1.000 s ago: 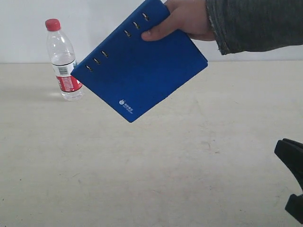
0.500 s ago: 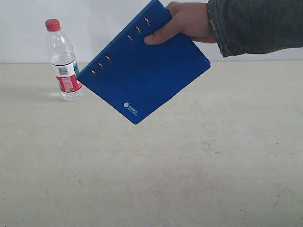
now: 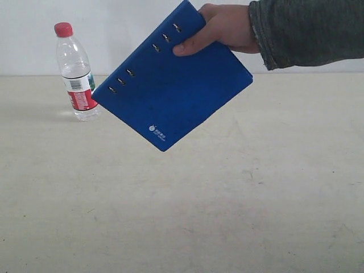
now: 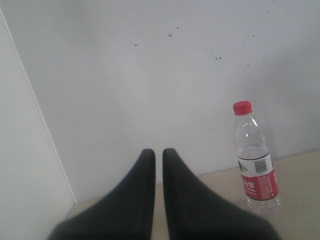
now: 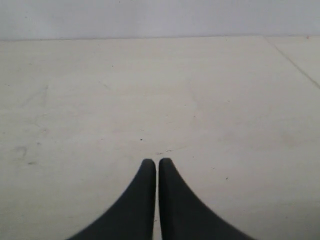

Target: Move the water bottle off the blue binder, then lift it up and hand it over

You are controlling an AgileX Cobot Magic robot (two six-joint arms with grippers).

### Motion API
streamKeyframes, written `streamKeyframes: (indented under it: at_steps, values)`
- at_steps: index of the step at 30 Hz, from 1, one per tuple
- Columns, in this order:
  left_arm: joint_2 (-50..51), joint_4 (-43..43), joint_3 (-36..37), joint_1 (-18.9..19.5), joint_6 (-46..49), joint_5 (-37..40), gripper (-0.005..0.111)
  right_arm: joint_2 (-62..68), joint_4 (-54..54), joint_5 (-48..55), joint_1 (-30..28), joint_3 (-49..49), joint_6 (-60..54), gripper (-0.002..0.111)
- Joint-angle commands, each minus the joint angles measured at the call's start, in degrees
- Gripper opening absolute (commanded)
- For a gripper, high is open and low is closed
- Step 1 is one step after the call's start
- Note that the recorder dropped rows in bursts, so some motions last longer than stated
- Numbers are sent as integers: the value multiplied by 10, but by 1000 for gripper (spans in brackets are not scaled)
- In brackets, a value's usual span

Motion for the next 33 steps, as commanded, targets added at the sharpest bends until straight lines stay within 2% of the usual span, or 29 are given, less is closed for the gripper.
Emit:
streamKeyframes:
  at_steps: [1,11,17,22,33]
  values:
    - [-5,-2,1,0,-7,-2,5,-3,-4,107,4,-12,166,0]
    - [-5,-2,1,0,-7,-2,5,-3,15,110,20,-14,142,0]
    - [-5,-2,1,0,-7,-2,5,-3,13,-1,19,-14,25,0]
    - [-5,-2,1,0,-7,-4,5,-3,24,-11,19,-1,-38,0]
    - [-5,-2,1,0,-7,-4,5,-3,18,-9,20,-1,-24,0]
